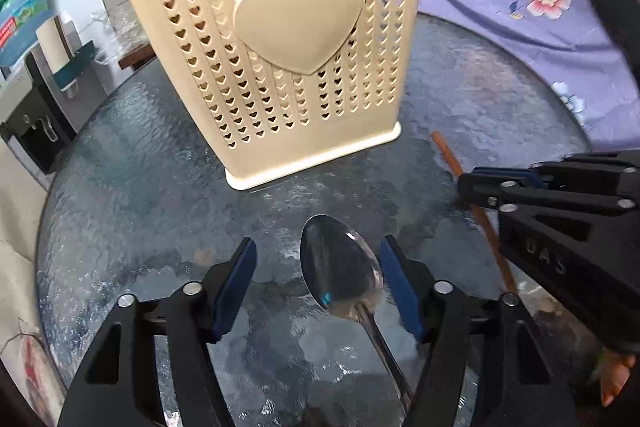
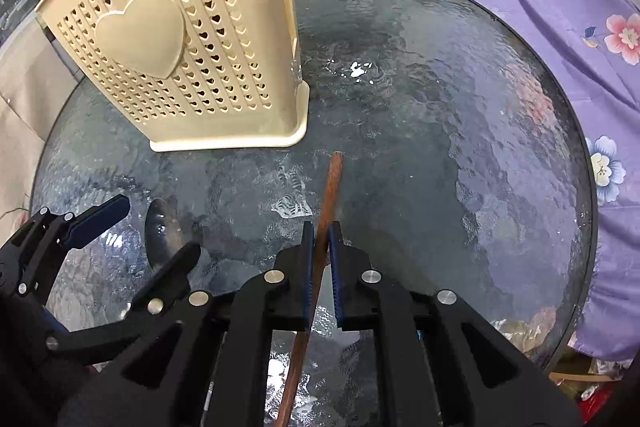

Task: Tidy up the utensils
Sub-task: 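Lift the spoon and chopstick off the table with both tools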

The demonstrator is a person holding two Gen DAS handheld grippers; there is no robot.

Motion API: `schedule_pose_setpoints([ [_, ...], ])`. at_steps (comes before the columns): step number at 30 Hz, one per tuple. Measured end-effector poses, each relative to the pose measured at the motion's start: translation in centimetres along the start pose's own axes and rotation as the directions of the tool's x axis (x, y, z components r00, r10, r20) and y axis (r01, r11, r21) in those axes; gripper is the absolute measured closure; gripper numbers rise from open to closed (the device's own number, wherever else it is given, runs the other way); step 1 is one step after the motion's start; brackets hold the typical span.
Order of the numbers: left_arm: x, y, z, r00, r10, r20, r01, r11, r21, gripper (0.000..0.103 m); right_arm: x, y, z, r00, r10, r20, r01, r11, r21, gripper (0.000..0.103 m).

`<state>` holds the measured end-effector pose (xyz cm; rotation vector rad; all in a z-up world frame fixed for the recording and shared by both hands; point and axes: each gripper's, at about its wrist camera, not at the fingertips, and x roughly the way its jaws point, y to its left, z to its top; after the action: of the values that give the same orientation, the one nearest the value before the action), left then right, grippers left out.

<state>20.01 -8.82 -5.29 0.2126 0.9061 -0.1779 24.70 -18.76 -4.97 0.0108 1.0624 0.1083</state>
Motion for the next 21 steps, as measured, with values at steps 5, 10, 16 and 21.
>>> schedule_pose_setpoints([
  [5, 0.5, -0.3, 0.5, 1.0, -0.02, -0.004, 0.02, 1.0, -0.011, 0.06, 0.3, -0.2, 0.0, 1.0, -0.003, 0.01, 0.003, 1.0, 0.021, 0.094],
  [10, 0.4, -1.0, 0.7, 0.999, -0.039, -0.005, 0.039, 0.999, 0.009, 0.068, 0.4, -1.1, -0.2, 0.999, 0.03, 0.022, -0.031, 0.998, 0.051, 0.095],
  [16, -0.2, -0.5, 0.8, 0.995, -0.096, 0.022, 0.096, 0.995, 0.004, 0.068, -0.6, -2.1, -0.7, 0.996, 0.066, 0.068, -0.071, 0.994, 0.077, 0.095],
  [21, -1.3, 0.4, 0.9, 0.992, -0.115, 0.053, 0.115, 0.993, -0.002, 0.068, -2.0, -2.5, -0.5, 0.987, 0.103, 0.12, -0.114, 0.99, 0.089, 0.095],
])
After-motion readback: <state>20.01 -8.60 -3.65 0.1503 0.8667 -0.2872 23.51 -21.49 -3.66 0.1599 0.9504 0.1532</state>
